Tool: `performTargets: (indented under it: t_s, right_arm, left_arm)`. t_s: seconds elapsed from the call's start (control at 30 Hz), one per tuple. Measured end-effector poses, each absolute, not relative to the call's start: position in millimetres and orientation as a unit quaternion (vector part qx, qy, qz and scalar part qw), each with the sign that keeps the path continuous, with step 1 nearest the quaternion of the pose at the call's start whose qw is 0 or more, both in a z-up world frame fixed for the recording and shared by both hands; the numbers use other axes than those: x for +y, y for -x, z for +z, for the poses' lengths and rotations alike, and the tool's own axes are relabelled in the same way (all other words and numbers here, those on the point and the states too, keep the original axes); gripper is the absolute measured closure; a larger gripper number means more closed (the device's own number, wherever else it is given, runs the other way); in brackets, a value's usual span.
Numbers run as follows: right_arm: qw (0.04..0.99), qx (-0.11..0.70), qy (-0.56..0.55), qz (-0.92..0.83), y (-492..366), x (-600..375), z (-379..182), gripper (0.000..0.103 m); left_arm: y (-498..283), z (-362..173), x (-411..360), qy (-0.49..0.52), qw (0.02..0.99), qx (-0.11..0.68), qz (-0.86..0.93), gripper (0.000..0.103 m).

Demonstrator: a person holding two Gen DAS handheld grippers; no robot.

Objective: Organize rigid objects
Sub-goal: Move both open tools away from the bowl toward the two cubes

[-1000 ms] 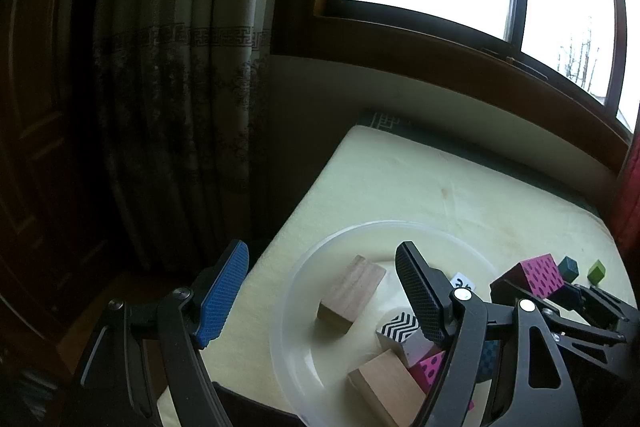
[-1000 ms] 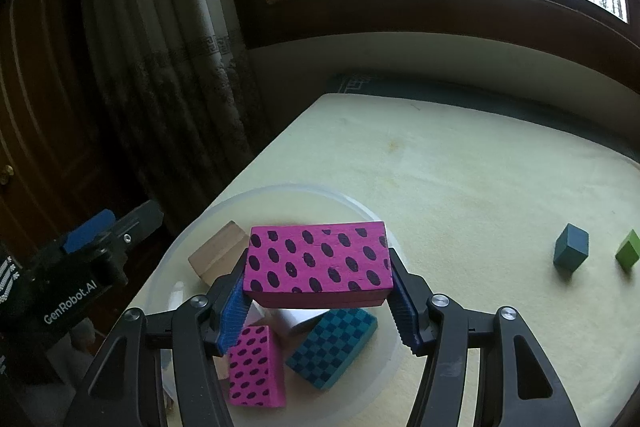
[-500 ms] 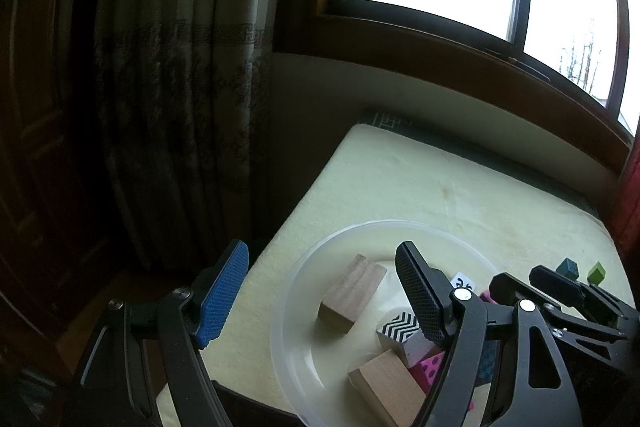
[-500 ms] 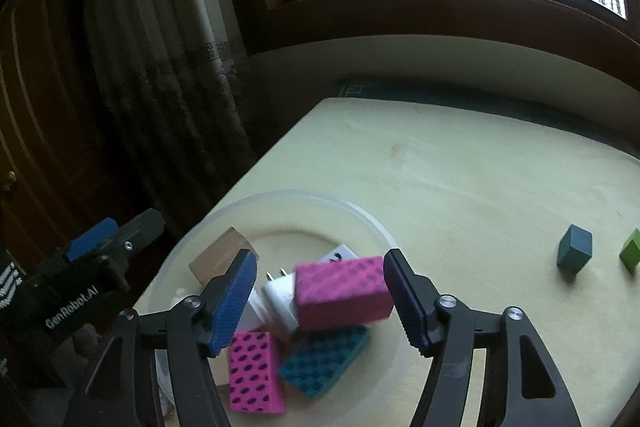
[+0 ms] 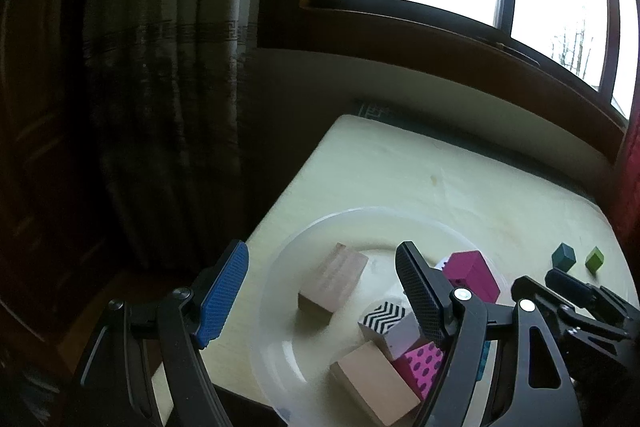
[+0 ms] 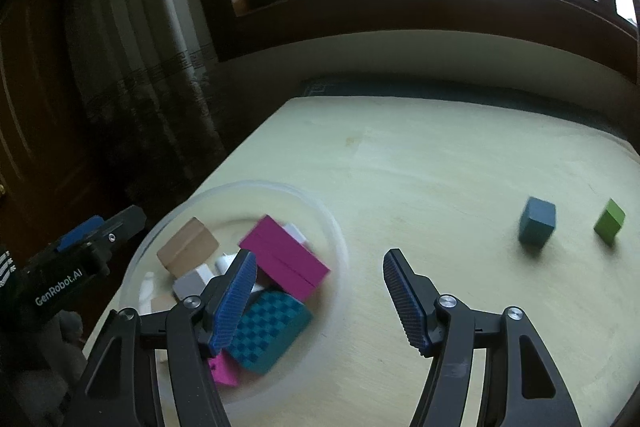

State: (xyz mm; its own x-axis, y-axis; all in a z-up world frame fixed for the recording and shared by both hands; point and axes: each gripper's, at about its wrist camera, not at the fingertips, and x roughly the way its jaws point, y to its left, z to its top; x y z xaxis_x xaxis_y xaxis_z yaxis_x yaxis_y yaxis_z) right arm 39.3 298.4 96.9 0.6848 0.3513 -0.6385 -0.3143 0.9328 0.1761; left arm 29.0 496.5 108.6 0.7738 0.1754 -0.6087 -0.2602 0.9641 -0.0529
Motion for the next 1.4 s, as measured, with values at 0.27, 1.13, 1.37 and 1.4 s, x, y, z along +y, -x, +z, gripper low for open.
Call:
performTargets:
  t_s: [0.27,1.13,1.37,1.4]
  right_arm:
    - [0.918,0.361,-0.032,0.158,-37.0,274.1,88.3,0.034]
    - [0.917,0.388,-0.056,0.07,-28.0,176.4,65.5,0.034]
    - [0.918,0.389,-0.061,0.056,-25.3,157.3,62.9,0.034]
    - [0.918,0.389,-0.062,0.055,-24.1,154.3,62.8,0.034]
  left_arm:
    - [-32.4,105.3,480.7,0.053,0.939,0.323,0.102,0.026]
    - [-34.0,89.0,406.8,-0.002,0.936,0.351,0.039,0.026]
    - [-34.6,87.5,393.7,-0.007,0.934,0.357,0.024,0.026]
    - [-34.5,87.4,391.5,-0.008,0.934,0.357,0.022,0.026]
